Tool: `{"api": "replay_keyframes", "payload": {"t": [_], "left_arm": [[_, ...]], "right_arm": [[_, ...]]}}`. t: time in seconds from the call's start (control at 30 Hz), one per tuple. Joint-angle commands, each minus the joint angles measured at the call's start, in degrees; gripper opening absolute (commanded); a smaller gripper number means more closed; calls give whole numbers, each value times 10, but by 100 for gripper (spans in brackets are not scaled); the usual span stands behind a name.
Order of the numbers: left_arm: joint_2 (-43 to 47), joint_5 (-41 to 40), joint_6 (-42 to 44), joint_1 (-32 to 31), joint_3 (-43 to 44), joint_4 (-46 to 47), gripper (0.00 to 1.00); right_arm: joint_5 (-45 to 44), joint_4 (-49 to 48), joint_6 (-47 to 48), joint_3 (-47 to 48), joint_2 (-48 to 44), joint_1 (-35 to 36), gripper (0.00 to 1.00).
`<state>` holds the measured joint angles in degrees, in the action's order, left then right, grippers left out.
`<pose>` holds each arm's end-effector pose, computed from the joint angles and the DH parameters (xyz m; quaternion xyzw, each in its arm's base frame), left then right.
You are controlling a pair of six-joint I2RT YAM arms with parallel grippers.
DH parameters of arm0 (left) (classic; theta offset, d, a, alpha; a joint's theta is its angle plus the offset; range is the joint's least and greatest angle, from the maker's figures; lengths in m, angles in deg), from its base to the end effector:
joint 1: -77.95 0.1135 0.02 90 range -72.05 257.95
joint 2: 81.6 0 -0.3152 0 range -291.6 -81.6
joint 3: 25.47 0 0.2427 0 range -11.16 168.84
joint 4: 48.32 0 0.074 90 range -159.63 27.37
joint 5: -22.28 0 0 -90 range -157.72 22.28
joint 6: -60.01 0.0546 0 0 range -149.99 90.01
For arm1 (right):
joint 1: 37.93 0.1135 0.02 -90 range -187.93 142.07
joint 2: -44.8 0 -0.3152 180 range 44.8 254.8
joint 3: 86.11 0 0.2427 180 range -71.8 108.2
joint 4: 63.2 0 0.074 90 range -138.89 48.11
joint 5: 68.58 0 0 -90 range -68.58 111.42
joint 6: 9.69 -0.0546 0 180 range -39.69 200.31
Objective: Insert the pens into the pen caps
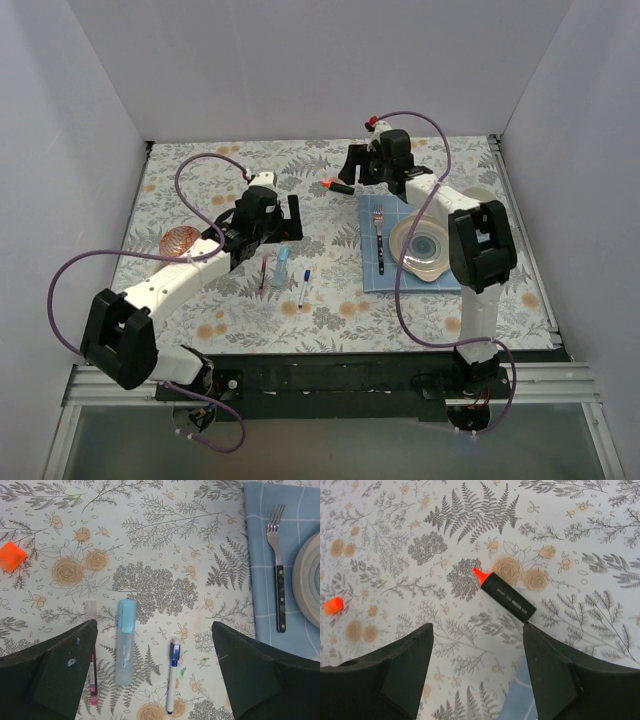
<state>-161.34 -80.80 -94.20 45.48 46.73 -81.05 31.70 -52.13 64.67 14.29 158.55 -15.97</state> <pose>0.2610 -0.1514 0.3096 -0.2926 0.8539 -0.2434 0.3549 0.4595 0.1958 0.2932 -0.0946 0.8333 0.2451 0.4863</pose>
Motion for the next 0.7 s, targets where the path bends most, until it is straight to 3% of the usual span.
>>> {"api": "replay_keyframes", "payload": {"t": [0.0, 0.23, 0.67], "left_arm": [[64, 18, 58, 0, -37, -2, 98], [120, 31, 75, -1, -69, 25, 98], [120, 31, 80, 0, -73, 22, 98]], "right_arm": [[48, -26, 5, 98, 85, -13, 78], [76, 8, -4, 203, 207, -18, 80], [76, 49, 19, 201, 234, -10, 77]]}}
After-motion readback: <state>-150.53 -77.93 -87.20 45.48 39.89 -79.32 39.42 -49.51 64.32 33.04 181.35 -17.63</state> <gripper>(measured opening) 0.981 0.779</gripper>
